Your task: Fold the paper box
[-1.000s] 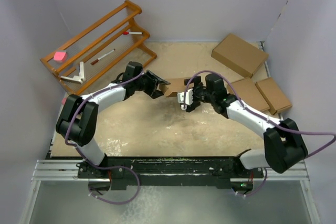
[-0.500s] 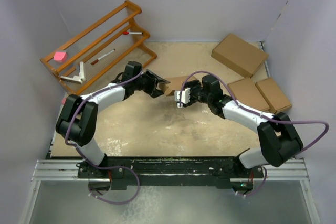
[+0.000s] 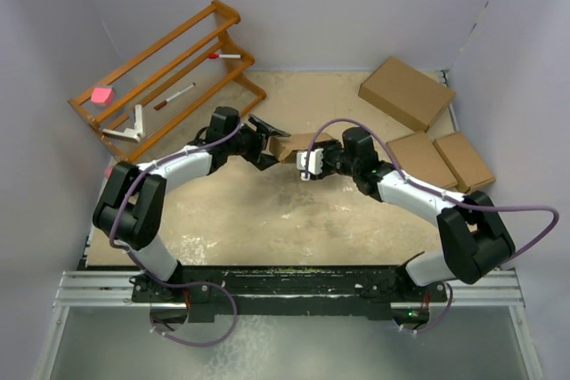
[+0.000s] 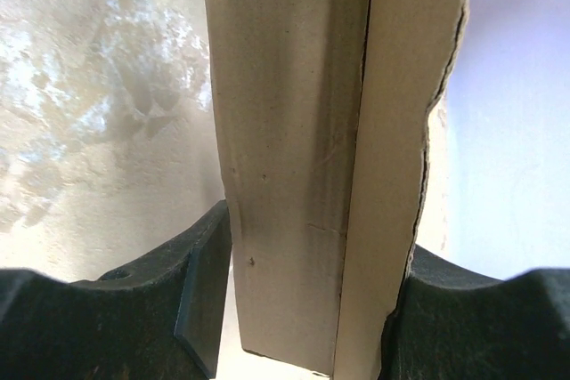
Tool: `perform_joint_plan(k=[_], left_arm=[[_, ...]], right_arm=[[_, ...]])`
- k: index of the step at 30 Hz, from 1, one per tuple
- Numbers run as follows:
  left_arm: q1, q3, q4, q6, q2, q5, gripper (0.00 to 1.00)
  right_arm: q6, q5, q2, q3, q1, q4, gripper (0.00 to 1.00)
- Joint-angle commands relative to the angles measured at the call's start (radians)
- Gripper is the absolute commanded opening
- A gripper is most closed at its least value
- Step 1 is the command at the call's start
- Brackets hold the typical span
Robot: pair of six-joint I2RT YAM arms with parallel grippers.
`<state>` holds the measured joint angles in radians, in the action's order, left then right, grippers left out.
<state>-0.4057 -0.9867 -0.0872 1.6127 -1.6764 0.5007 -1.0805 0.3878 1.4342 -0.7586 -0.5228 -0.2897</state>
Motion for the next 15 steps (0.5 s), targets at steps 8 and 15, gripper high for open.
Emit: perform_joint_plan(k=[8, 15], left_arm=[[0.049, 0.073, -0.06, 0.013, 0.192, -0.022, 0.95], [0.107, 0.148, 0.001, -0.147, 0.391, -0.052, 0.96]], right_arm=[[0.156, 0.103, -0.059, -0.039, 0.026, 0.023, 0.48], [0.387, 0.245, -0.083, -0.099, 0.122, 0.07, 0.48]])
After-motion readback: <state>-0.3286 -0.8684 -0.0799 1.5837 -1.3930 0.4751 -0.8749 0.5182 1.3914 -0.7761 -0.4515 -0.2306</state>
